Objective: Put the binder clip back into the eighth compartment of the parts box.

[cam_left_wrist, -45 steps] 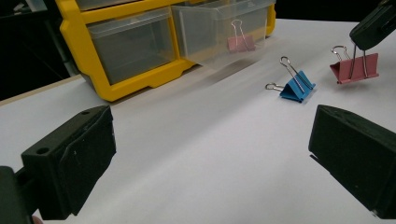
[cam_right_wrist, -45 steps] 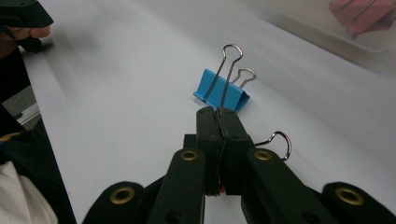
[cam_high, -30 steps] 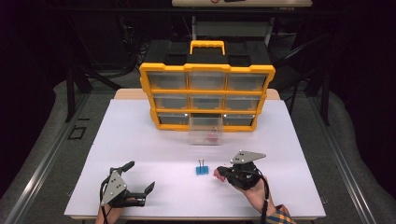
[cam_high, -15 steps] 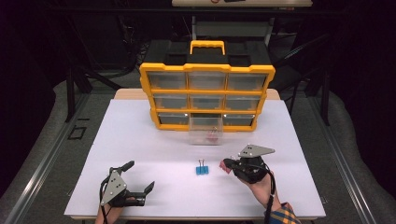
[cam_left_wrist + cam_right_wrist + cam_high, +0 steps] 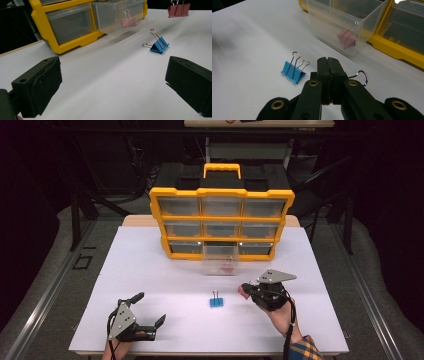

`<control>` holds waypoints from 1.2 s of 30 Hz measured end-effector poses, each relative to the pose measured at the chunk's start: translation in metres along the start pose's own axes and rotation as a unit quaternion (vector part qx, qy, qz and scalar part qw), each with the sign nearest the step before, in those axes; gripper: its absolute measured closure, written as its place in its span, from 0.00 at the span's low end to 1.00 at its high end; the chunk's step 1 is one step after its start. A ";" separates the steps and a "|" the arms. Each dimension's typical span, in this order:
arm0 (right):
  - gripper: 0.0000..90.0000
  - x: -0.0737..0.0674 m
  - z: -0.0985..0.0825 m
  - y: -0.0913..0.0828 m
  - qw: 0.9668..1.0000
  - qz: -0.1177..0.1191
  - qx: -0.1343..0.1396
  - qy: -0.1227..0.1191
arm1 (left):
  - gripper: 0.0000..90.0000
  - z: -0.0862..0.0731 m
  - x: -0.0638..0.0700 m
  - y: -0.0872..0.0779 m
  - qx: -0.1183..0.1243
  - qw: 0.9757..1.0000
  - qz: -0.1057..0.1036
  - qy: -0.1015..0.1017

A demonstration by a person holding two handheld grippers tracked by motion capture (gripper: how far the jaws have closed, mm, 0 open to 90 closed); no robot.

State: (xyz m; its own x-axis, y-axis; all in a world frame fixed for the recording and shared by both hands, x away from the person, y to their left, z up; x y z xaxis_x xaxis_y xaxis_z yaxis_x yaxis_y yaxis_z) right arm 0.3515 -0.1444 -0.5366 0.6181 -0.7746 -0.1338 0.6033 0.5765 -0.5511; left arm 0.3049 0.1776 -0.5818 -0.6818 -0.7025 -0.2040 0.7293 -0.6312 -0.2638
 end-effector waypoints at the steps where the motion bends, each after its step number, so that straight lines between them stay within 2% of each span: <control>1: 0.99 0.001 0.001 0.000 1.000 0.000 0.002 -0.001 | 0.01 0.000 0.000 0.000 0.000 1.000 0.000 0.000; 10: 0.99 0.008 0.007 0.002 1.000 -0.010 0.008 0.001 | 0.01 0.000 0.000 0.000 -0.002 1.000 0.000 0.000; 17: 0.99 0.013 0.016 -0.003 0.999 -0.023 0.029 0.001 | 0.01 -0.001 0.000 0.000 -0.003 1.000 0.001 0.000; 36: 0.99 0.022 0.029 -0.008 0.999 -0.032 0.036 -0.002 | 0.01 0.000 0.000 0.001 -0.002 1.000 0.003 -0.001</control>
State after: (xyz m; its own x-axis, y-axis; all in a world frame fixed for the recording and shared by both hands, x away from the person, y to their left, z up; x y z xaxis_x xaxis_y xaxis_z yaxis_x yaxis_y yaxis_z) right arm 0.3747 -0.1587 -0.5116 0.5798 -0.8089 -0.0970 0.6756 0.5439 -0.4978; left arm 0.3054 0.1769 -0.5825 -0.6780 -0.7065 -0.2031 0.7325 -0.6263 -0.2667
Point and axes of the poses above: each handheld gripper's, and its own axes: y roughly forward along the jaws, z roughly out of its top, x roughly to its right, the point moved 8 cm from there along y, roughly forward along the jaws, and after that the axes turned 5 degrees about y, right-handed, at the moved point
